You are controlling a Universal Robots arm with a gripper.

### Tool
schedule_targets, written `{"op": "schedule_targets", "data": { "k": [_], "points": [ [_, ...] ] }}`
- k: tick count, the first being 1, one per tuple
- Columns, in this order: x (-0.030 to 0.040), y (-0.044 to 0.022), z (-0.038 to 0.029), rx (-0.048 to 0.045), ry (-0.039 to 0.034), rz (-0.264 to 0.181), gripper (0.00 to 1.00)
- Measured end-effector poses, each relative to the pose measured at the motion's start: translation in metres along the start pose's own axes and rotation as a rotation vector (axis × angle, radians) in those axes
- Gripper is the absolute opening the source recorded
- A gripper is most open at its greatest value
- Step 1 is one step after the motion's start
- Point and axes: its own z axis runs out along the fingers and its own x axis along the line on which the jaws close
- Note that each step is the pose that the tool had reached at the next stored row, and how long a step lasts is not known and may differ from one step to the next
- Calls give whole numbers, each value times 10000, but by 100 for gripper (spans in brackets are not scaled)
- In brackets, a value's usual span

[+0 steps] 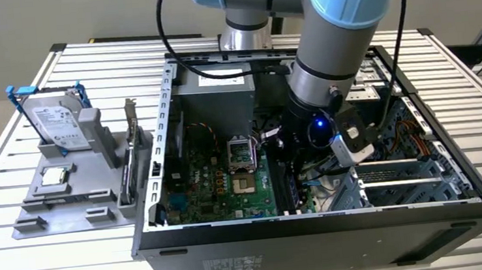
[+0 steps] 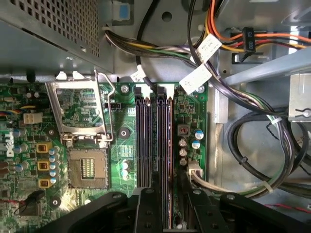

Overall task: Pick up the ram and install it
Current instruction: 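Press down the ram until it locks into place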

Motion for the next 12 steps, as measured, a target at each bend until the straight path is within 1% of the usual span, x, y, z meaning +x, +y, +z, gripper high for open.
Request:
{"op": "schedule_targets", "data": {
  "k": [2, 6, 12],
  "points": [
    [1, -1, -22, -3, 0, 7, 100],
    [5, -3, -100, -2, 0, 11, 100],
    [9, -6, -183, -1, 0, 10, 100]
  ]
}}
